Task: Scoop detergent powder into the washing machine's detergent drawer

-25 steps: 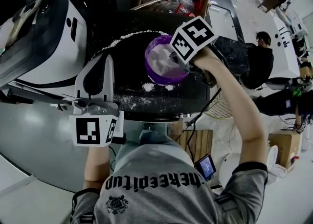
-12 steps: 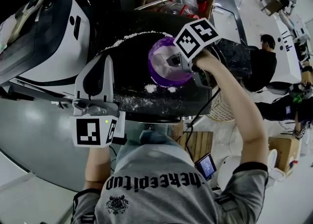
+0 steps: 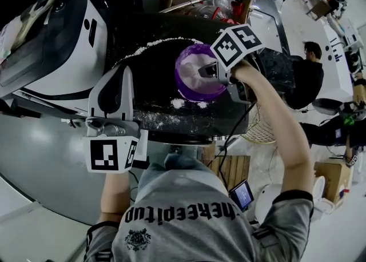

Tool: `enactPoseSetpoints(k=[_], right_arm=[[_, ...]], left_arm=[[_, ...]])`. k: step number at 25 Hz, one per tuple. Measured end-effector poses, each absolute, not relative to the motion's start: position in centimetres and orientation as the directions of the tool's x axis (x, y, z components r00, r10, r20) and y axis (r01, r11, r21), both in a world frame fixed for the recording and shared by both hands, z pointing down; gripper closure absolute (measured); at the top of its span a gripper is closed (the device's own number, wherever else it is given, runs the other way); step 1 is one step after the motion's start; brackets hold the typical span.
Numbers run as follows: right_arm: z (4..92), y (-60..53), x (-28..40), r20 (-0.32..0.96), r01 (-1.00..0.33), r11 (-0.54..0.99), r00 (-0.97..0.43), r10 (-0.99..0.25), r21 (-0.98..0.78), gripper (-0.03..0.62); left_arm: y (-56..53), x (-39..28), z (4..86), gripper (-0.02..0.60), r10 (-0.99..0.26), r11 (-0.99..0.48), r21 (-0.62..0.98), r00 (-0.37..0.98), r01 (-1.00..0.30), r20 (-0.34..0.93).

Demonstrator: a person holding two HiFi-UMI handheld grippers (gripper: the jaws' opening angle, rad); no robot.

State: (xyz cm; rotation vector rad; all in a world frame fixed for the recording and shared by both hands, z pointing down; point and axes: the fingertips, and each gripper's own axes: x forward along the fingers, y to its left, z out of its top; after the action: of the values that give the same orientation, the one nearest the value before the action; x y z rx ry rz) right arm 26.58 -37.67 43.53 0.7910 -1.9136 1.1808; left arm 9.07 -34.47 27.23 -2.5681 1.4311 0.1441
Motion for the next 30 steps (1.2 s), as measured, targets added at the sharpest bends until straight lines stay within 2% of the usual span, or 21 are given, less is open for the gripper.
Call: enactPoseSetpoints(k=[7,16,30], right_arm=[[42.4,-37.0,27.2,0.783,-0.789,0.322,-0.595,-0.183,-0.524,0.588],[40.6,-35.2,27.8,0.63,-0.718,0.182,-0.683,-0.37,-0.672,0.588],[36.8,-30.1,26.9,0.458,-0.661,0.137,-0.639,-0.618,-0.738,0.588]], left_arm=[[-33.7,8.7,26.8,0.578,-0.825,-0.517,-0.129,0.533,-0.846,-0.189],[-32.3,8.8,26.1,0.578,-0.786,-0.572,-0.138,0.588,-0.809,-0.19],[-28.3,7.4,25.2,0.578,-0.73,-0.638,-0.142,0.653,-0.757,-0.199]])
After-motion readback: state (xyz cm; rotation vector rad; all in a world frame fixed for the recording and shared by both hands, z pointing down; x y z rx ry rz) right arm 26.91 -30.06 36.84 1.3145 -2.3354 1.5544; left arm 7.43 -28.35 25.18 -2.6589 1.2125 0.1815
